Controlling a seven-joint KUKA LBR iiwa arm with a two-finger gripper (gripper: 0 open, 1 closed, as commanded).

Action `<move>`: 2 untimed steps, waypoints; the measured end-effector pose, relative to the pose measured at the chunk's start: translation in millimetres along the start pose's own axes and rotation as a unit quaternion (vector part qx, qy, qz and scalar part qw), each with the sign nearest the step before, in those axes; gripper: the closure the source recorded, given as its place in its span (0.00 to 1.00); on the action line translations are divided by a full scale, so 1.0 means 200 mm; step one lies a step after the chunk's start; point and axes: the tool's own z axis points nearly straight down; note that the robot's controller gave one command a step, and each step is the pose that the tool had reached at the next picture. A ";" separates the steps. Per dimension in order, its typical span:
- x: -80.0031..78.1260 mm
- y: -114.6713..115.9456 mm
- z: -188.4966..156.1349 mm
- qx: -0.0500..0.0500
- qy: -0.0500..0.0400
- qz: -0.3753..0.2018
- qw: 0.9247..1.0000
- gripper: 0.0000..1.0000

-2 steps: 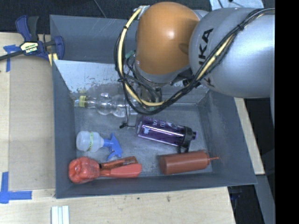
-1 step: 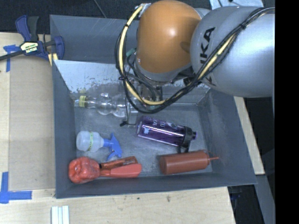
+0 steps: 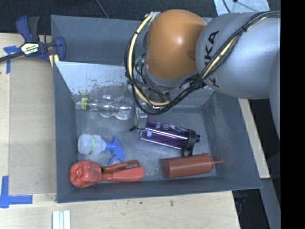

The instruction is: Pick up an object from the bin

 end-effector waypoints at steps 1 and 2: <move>-0.05 -0.08 0.15 0.001 0.004 0.009 1.000 0.00; 0.02 -0.26 0.30 0.001 0.003 -0.052 0.999 0.00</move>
Offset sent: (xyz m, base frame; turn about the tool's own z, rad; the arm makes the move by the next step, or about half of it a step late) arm -0.0039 -0.0587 -0.0664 -0.1098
